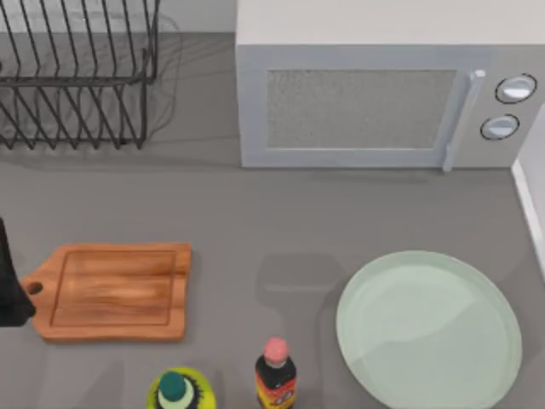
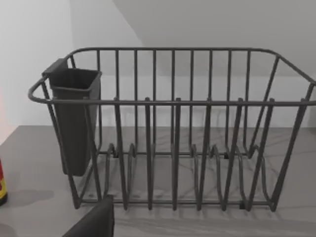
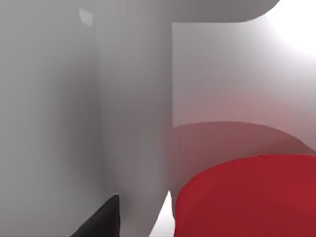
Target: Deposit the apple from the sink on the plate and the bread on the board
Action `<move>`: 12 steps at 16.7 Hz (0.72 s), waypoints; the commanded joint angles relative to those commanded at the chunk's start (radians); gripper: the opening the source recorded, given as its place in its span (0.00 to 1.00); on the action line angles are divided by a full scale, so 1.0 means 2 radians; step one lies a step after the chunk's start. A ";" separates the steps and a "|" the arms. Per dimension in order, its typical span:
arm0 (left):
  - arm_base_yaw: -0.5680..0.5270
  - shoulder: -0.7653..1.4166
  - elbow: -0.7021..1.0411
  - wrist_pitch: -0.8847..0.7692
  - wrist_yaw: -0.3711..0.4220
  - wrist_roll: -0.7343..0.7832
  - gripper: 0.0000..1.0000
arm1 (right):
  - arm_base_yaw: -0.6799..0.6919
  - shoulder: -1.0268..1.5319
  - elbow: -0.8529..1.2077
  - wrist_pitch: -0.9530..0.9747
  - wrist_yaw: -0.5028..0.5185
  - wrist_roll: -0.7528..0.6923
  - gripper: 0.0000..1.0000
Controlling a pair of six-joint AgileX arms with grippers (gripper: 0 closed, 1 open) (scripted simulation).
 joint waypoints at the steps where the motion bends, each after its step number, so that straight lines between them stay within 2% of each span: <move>1: 0.000 0.000 0.000 0.000 0.000 0.000 1.00 | 0.000 0.000 0.000 0.000 0.000 0.000 0.55; 8: 0.000 0.000 0.000 0.000 0.000 0.000 1.00 | 0.000 0.000 0.000 0.000 0.000 0.000 0.02; 12: 0.000 0.000 0.000 0.000 0.000 0.000 1.00 | 0.000 0.000 0.000 0.000 0.000 0.000 0.00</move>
